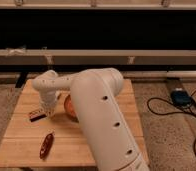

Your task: Push the eraser across the table

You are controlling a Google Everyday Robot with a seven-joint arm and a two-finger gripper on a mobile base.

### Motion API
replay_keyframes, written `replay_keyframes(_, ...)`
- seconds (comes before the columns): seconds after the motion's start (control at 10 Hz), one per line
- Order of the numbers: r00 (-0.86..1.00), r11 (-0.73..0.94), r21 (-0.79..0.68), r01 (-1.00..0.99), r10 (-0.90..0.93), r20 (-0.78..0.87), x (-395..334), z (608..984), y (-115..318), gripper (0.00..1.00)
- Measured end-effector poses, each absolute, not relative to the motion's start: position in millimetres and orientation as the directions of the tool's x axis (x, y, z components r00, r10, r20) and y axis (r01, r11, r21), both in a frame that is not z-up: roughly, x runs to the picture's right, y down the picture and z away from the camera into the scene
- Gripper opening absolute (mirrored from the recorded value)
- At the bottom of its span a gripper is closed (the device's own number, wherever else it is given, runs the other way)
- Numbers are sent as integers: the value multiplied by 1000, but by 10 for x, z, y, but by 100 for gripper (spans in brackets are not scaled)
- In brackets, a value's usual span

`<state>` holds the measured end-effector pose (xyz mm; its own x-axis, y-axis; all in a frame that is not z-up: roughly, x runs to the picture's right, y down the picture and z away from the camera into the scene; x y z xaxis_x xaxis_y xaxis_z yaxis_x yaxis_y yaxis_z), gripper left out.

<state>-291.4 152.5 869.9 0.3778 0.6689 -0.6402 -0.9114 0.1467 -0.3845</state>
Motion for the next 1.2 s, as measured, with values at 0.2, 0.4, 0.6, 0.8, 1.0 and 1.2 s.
replay_keyframes(0.2,401,168,-398,-902,667,-628,-3048,8695,1513,0)
replay_keyframes(0.4,425,190,-410,-892,662,-617,-3183,8694,1516,0)
replay_keyframes(0.6,450,214,-422,-881,655,-607,-3341,8692,1527,0)
replay_keyframes(0.8,471,236,-431,-871,651,-595,-3459,8700,1524,0)
replay_keyframes(1.0,497,265,-440,-858,647,-579,-3594,8705,1515,0)
replay_keyframes(1.2,516,291,-445,-847,647,-561,-3711,8733,1465,0)
